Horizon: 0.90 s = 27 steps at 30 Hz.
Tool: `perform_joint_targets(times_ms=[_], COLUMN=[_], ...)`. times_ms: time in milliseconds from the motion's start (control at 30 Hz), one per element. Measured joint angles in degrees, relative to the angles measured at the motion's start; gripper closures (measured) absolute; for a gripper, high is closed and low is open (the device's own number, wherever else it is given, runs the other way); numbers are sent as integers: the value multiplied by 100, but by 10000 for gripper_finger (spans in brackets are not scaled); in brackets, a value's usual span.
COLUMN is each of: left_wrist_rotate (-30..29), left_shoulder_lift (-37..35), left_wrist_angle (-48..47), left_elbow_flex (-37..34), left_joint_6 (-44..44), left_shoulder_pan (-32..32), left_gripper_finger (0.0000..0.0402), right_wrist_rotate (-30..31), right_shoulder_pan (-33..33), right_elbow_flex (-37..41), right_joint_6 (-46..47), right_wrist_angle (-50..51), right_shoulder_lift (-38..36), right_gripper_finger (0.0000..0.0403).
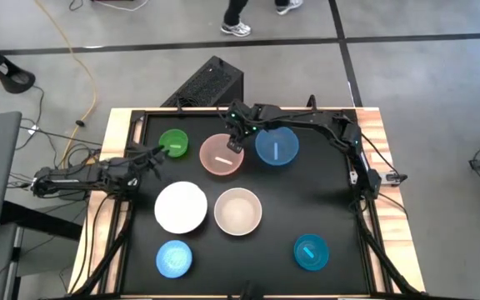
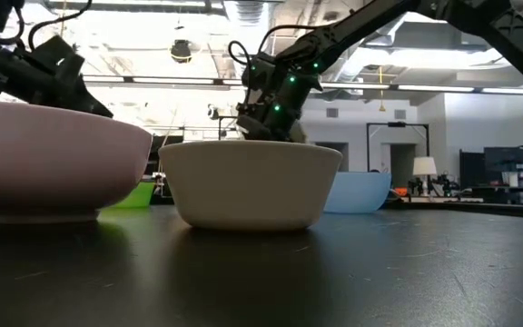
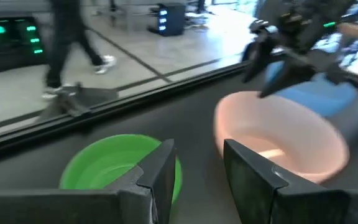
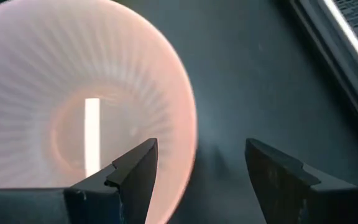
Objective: Nest bowls inside each other
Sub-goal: Stack the orange bowl on top of the white bowl
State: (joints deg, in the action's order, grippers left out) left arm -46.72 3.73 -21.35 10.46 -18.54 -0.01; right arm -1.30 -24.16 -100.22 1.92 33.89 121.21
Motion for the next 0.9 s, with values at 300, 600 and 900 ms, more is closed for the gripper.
perform_joint_targets(times_ms=[300,600,900], left_wrist_rotate=[-411,-411,-418], left_shoulder_lift=[-2,-2,-2], left_wrist_angle=[-27,-19,-23], left_elbow_flex=[11,15,24], left_joint_6=[8,49,157], left_shoulder_pan=[0,0,0], left_gripper_finger=[276,276,276], right_wrist_rotate=[-186,-161,-252], right_shoulder_pan=[104,147,241], right_elbow_flex=[4,2,2], right_joint_6=[165,200,511], right_wrist_angle=[-36,-317,-749], right_shoulder_lift=[392,290,-265], right_gripper_finger=[168,366,397])
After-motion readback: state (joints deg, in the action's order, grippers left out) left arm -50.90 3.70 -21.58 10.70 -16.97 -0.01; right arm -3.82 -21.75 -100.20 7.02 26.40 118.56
